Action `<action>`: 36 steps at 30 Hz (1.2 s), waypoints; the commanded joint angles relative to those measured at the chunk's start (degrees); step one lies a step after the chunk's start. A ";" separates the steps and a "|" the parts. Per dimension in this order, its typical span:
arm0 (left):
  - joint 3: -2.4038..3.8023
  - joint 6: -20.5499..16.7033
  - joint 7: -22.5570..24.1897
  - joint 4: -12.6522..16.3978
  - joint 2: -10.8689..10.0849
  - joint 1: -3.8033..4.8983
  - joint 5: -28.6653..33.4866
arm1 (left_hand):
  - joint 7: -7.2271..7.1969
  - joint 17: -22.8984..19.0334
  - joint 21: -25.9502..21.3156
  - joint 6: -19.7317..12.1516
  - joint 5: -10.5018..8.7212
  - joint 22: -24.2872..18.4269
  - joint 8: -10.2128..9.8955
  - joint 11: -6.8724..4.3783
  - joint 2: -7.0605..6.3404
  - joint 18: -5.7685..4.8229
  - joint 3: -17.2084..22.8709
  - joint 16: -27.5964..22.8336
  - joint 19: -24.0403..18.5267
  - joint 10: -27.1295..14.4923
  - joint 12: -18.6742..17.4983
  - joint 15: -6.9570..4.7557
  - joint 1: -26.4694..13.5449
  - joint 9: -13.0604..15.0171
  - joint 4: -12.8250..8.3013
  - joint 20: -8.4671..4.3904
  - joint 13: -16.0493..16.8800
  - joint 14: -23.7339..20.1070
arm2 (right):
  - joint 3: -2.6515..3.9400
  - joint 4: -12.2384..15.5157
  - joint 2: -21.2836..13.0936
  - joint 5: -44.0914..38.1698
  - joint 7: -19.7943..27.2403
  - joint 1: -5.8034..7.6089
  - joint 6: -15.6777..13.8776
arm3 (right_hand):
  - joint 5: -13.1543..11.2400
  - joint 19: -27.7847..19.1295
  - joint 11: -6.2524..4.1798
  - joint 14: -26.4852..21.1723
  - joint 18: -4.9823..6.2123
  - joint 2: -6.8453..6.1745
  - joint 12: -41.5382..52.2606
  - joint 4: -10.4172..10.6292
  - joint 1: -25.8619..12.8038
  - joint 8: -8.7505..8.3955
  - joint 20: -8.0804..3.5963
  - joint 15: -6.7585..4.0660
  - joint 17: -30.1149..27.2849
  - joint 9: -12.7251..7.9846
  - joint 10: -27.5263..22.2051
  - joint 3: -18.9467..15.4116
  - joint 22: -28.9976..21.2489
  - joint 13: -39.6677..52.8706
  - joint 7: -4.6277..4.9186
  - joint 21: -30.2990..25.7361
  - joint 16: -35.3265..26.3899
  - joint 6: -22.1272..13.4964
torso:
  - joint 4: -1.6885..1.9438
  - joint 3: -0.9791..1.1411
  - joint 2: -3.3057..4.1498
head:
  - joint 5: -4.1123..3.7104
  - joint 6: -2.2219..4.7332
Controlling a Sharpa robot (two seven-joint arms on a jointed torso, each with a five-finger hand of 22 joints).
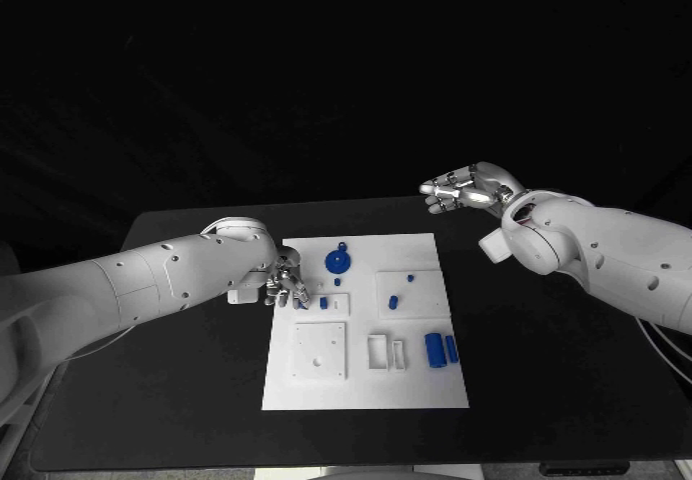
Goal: Assemble the parts on the task board
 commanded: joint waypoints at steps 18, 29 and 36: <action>-0.12 -1.64 0.66 0.02 0.27 -0.17 0.05 | -0.34 0.00 0.27 -0.01 0.08 1.13 0.25 -1.05 1.98 0.46 5.79 0.17 -0.21 2.58 -0.02 -0.34 2.75 0.28 -5.24 0.06 0.14 -0.14 | 0.03 0.15 -0.07 -0.05 0.42 -0.02 0.80 | 0.23 -0.46 0.02 -0.31 -0.41 0.10 -0.17 -0.05 -0.36 -0.05 -0.09 0.07 -0.08 -0.06 -0.22 0.02 -0.10 -0.05 -0.09 -0.05 -0.29 -0.43 | 0.01 0.02 -0.01 | -0.22 0.04; -0.12 -2.71 0.80 0.11 0.26 -0.18 0.17 | -0.33 -0.11 0.23 -0.05 0.03 1.12 0.24 -1.06 1.98 0.47 5.82 0.07 -0.12 2.58 -0.05 -0.36 2.80 0.38 -5.12 0.05 0.19 -0.08 | 0.03 0.18 -0.09 -0.05 0.43 -0.02 0.81 | 0.23 -0.46 0.02 -0.31 -0.41 0.10 -0.17 -0.05 -0.36 -0.05 -0.09 0.07 -0.08 -0.06 -0.22 0.02 -0.10 -0.05 -0.09 -0.05 -0.29 -0.43 | -0.02 0.02 0.00 | -0.15 0.01; -0.12 -2.33 0.82 0.14 0.28 -0.18 0.25 | -0.33 -0.11 0.23 -0.05 0.03 1.12 0.24 -1.06 1.98 0.47 5.82 0.07 -0.12 2.58 -0.05 -0.36 2.80 0.38 -5.12 0.05 0.19 -0.08 | 0.03 0.16 -0.08 -0.05 0.43 -0.02 0.82 | 0.23 -0.46 0.02 -0.31 -0.41 0.10 -0.17 -0.05 -0.36 -0.05 -0.09 0.07 -0.08 -0.06 -0.22 0.02 -0.10 -0.05 -0.09 -0.05 -0.29 -0.43 | 0.02 0.01 -0.01 | -0.15 -0.03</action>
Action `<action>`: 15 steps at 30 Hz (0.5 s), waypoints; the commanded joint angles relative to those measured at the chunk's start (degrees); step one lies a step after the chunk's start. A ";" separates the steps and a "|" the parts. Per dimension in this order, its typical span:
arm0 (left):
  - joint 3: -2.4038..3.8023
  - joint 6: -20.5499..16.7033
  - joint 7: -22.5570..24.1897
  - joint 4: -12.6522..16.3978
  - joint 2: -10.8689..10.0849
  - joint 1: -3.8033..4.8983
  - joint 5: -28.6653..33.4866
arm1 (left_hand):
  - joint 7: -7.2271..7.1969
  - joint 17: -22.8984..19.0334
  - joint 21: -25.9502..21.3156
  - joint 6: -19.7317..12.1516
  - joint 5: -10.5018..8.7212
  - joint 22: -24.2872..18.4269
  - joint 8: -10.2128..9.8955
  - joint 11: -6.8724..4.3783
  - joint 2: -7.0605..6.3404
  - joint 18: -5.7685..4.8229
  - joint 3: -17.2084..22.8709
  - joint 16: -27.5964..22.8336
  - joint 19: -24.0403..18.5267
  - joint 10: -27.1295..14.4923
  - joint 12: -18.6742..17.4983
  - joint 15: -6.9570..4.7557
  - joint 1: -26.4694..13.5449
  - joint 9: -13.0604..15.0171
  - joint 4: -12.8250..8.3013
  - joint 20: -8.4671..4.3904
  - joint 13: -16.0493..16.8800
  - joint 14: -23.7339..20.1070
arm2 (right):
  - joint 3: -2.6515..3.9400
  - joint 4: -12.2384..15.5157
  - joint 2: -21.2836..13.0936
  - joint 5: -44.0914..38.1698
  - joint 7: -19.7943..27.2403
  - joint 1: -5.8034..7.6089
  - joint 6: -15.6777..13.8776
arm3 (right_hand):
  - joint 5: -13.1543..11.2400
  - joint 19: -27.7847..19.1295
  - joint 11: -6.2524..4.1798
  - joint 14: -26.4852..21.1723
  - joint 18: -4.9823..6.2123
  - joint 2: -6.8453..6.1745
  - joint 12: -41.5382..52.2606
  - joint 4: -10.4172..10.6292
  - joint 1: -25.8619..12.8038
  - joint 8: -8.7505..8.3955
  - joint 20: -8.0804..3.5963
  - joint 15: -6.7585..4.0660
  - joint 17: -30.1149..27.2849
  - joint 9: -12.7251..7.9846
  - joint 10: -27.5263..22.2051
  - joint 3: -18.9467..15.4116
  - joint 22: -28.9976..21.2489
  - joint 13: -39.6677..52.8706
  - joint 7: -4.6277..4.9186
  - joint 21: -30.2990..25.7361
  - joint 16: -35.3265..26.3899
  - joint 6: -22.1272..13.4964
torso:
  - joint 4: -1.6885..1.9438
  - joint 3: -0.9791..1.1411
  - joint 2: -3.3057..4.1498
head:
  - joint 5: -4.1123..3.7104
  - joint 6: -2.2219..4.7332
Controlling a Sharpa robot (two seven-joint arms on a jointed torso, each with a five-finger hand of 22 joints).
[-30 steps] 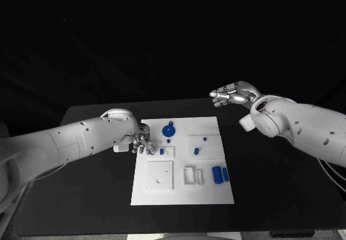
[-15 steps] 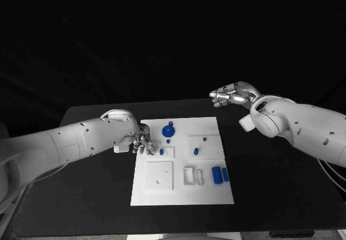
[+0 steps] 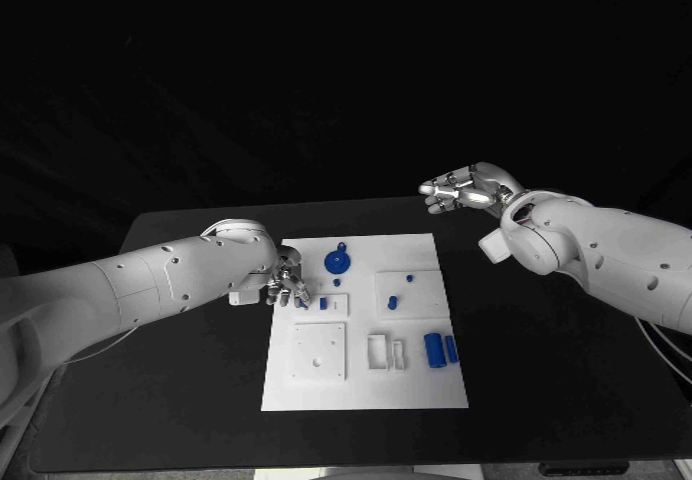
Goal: Assemble the parts on the task board
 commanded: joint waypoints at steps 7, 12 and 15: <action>0.00 0.90 0.60 0.04 0.31 -0.02 0.30 | -0.31 -0.07 0.18 -0.09 0.12 1.09 0.26 -1.05 2.12 0.47 5.68 0.05 -0.14 2.58 -0.10 -0.33 2.54 0.09 -5.25 0.06 0.06 0.12 | 0.03 0.08 0.03 -0.05 0.42 -0.02 0.84 | 0.23 -0.46 0.02 -0.31 -0.41 0.10 -0.17 -0.05 -0.36 -0.05 -0.09 0.07 -0.09 -0.06 -0.22 0.02 -0.10 -0.05 -0.09 -0.05 -0.29 -0.43 | 0.02 0.01 -0.01 | -0.02 -0.10; 0.00 1.67 0.59 0.00 0.37 -0.10 0.34 | -0.31 -0.07 0.18 -0.09 0.12 1.09 0.26 -1.05 2.12 0.47 5.68 0.05 -0.14 2.58 -0.10 -0.33 2.54 0.09 -5.25 0.06 0.06 0.12 | 0.03 0.09 0.01 -0.05 0.42 -0.02 0.85 | 0.23 -0.46 0.02 -0.31 -0.41 0.10 -0.17 -0.05 -0.36 -0.05 -0.09 0.07 -0.09 -0.06 -0.22 0.02 -0.10 -0.05 -0.09 -0.05 -0.29 -0.43 | -0.04 0.04 0.02 | 0.05 -0.18; -0.01 2.22 0.51 0.00 0.32 -0.12 0.35 | -0.32 -0.05 0.16 -0.08 0.14 1.11 0.27 -1.05 2.08 0.45 5.70 0.05 -0.16 2.58 -0.12 -0.32 2.59 0.14 -5.29 0.06 0.07 0.10 | 0.03 0.07 0.00 -0.05 0.41 -0.02 0.85 | 0.23 -0.46 0.02 -0.31 -0.41 0.10 -0.17 -0.05 -0.36 -0.05 -0.09 0.07 -0.09 -0.06 -0.22 0.02 -0.10 -0.05 -0.09 -0.05 -0.29 -0.43 | -0.02 0.01 0.00 | 0.03 -0.18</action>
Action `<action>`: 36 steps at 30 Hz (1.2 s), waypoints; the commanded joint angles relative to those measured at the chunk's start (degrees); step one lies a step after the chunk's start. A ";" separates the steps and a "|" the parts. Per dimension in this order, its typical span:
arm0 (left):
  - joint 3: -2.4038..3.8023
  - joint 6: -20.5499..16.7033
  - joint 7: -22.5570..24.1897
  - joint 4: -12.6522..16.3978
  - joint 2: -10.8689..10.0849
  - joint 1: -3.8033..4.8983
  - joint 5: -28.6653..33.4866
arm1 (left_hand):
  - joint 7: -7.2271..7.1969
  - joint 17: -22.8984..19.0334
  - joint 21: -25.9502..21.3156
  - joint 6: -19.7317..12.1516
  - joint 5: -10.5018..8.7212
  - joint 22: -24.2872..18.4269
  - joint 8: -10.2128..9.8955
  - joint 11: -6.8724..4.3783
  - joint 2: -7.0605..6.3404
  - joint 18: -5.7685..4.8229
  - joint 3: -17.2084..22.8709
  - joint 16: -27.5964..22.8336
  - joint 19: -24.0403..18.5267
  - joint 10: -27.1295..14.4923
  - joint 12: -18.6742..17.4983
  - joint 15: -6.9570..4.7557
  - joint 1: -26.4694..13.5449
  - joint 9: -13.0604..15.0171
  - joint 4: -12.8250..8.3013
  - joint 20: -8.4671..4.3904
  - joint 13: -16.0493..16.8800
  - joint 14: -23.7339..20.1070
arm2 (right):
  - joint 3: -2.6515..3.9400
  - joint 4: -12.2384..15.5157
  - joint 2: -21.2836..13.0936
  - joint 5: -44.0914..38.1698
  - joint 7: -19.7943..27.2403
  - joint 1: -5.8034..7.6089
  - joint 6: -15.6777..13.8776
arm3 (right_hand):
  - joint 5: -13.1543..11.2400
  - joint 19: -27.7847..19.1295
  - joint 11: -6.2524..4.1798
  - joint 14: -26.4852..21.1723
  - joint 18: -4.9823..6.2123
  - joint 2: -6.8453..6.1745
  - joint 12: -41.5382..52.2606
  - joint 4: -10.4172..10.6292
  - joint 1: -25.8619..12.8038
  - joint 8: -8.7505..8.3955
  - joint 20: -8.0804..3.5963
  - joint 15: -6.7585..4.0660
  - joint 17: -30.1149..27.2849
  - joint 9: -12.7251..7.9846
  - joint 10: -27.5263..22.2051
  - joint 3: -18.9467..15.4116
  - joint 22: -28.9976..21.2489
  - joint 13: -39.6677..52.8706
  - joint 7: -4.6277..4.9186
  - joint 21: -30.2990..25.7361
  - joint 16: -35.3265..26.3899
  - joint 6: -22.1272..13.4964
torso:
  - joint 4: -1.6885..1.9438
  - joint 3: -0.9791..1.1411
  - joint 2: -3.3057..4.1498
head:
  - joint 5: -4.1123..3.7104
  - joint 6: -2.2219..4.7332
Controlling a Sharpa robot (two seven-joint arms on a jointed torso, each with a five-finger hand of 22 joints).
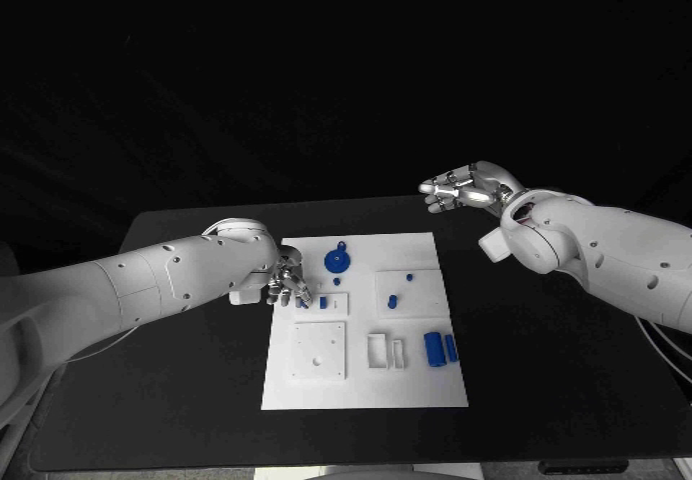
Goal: Assemble the parts on the task board
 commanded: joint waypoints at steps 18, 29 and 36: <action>-0.01 2.10 0.14 0.12 -0.26 -0.09 0.31 | -0.33 0.06 0.21 -0.05 0.29 1.13 0.13 -1.07 2.09 0.43 5.72 0.11 -0.19 2.59 -0.14 -0.32 2.56 0.27 -5.33 0.06 0.03 0.09 | 0.03 0.05 0.02 -0.05 0.43 -0.02 0.87 | 0.23 -0.46 0.02 -0.31 -0.41 0.10 -0.17 -0.05 -0.36 -0.05 -0.09 0.08 -0.09 -0.06 -0.22 0.02 -0.10 -0.05 -0.09 -0.05 -0.29 -0.43 | 0.02 -0.02 0.00 | 0.03 -0.22; -0.02 0.29 -0.02 -0.18 -0.12 -0.09 0.31 | -0.30 -0.50 0.13 -0.25 -0.39 1.08 0.13 -0.94 2.28 0.47 5.56 -0.24 -0.11 2.59 -0.10 -0.29 2.54 0.32 -4.95 0.09 0.14 0.07 | 0.03 0.06 0.06 -0.05 0.42 -0.02 0.88 | 0.23 -0.46 0.02 -0.31 -0.41 0.10 -0.17 -0.05 -0.36 -0.05 -0.09 0.08 -0.09 -0.06 -0.22 0.02 -0.10 -0.05 -0.09 -0.05 -0.29 -0.43 | -0.02 0.02 -0.02 | 0.06 -0.20; -0.02 0.12 -0.13 -0.51 0.14 -0.09 0.31 | -0.31 -0.58 0.06 -0.30 -0.63 1.07 0.13 -0.92 2.35 0.47 5.47 -0.32 -0.04 2.58 -0.10 -0.29 2.56 0.34 -4.74 0.10 0.23 0.11 | 0.03 0.11 0.05 -0.05 0.40 -0.02 0.88 | 0.23 -0.46 0.02 -0.31 -0.41 0.10 -0.17 -0.05 -0.36 -0.05 -0.09 0.08 -0.09 -0.06 -0.22 0.02 -0.10 -0.05 -0.09 -0.05 -0.29 -0.43 | -0.05 0.06 0.02 | 0.01 -0.25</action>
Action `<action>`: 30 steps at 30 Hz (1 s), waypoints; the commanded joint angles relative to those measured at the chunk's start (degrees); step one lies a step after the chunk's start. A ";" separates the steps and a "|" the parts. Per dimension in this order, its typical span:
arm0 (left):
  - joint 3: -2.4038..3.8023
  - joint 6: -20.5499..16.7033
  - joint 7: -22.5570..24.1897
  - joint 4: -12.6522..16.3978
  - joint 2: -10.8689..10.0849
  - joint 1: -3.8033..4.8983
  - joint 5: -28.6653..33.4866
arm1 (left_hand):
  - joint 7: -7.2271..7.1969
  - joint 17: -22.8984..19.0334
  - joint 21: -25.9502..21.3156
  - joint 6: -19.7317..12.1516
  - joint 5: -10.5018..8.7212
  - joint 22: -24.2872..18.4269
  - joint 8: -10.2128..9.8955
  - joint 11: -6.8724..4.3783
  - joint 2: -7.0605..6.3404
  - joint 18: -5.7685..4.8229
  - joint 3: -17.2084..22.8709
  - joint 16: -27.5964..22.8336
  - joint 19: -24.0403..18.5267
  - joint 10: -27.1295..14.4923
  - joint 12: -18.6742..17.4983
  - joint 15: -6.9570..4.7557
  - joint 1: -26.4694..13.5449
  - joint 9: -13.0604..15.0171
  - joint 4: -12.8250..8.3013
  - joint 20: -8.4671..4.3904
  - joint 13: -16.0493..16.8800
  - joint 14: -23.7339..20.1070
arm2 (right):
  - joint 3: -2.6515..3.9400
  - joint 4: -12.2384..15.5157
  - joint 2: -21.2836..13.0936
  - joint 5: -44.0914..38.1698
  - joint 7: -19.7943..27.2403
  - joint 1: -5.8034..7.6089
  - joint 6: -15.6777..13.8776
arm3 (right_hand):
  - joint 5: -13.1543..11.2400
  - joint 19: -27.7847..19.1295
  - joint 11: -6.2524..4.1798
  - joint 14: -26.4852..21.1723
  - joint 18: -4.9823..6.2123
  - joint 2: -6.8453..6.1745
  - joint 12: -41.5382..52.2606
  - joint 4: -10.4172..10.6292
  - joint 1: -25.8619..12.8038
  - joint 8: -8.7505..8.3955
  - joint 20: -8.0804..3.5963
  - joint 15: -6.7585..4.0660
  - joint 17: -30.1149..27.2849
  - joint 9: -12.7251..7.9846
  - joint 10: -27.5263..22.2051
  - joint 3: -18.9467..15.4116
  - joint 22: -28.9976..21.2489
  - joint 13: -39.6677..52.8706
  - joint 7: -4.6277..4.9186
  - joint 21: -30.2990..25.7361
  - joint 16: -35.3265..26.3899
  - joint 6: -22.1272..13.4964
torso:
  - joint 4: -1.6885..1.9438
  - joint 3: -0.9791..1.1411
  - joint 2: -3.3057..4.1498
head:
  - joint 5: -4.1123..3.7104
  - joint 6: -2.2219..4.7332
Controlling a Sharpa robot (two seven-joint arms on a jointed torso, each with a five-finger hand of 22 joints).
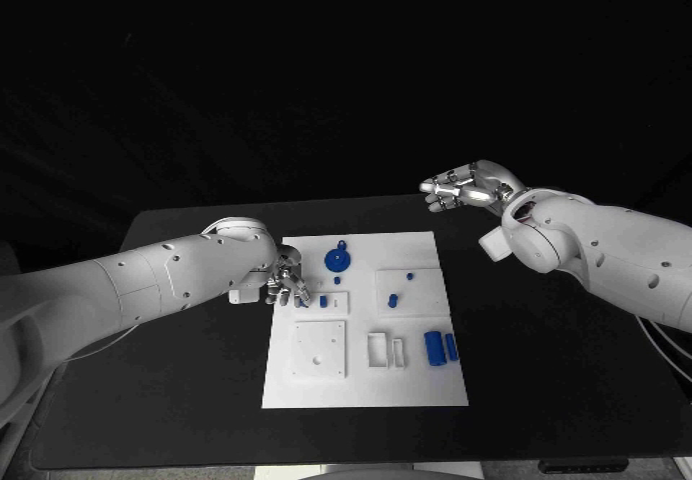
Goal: Assemble the parts on the task board
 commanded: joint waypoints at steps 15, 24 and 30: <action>-0.37 4.92 -1.82 -1.07 1.28 -0.21 0.17 | -0.34 -0.08 -0.06 -0.33 -0.52 1.12 0.13 -0.85 2.35 0.44 5.20 -0.38 -0.16 2.58 -0.29 -0.13 2.73 0.07 -4.84 0.15 0.10 -0.18 | 0.03 0.26 -0.01 -0.05 0.37 -0.01 0.82 | 0.23 -0.46 0.02 -0.31 -0.41 0.10 -0.17 -0.05 -0.36 -0.05 -0.09 0.08 -0.09 -0.06 -0.22 0.02 -0.10 -0.05 -0.09 -0.04 -0.29 -0.44 | -0.03 0.00 0.00 | -0.33 -0.30; -0.53 4.91 -1.47 -1.05 1.27 -0.25 0.16 | -0.37 -0.05 -0.04 -0.23 -0.25 1.15 0.15 -0.89 2.30 0.46 5.18 -0.28 -0.18 2.59 -0.31 -0.13 2.91 0.17 -5.01 0.17 0.15 -0.18 | 0.03 0.28 -0.03 -0.05 0.36 -0.01 0.82 | 0.23 -0.46 0.02 -0.31 -0.41 0.10 -0.17 -0.05 -0.36 -0.05 -0.09 0.08 -0.09 -0.06 -0.22 0.02 -0.10 -0.05 -0.09 -0.04 -0.29 -0.44 | 0.07 -0.04 -0.03 | -0.33 -0.30; -0.55 3.44 -0.88 -1.10 1.20 -0.27 0.15 | -0.42 0.36 0.06 -0.09 0.07 1.15 0.15 -1.03 2.25 0.45 5.28 0.02 -0.08 2.60 -0.20 -0.20 2.80 0.37 -5.23 0.11 0.18 -0.01 | 0.03 0.25 -0.01 -0.06 0.37 -0.01 0.84 | 0.23 -0.46 0.02 -0.31 -0.41 0.10 -0.17 -0.05 -0.36 -0.05 -0.09 0.08 -0.09 -0.06 -0.22 0.02 -0.10 -0.05 -0.09 -0.04 -0.29 -0.44 | 0.04 -0.04 0.00 | -0.35 -0.22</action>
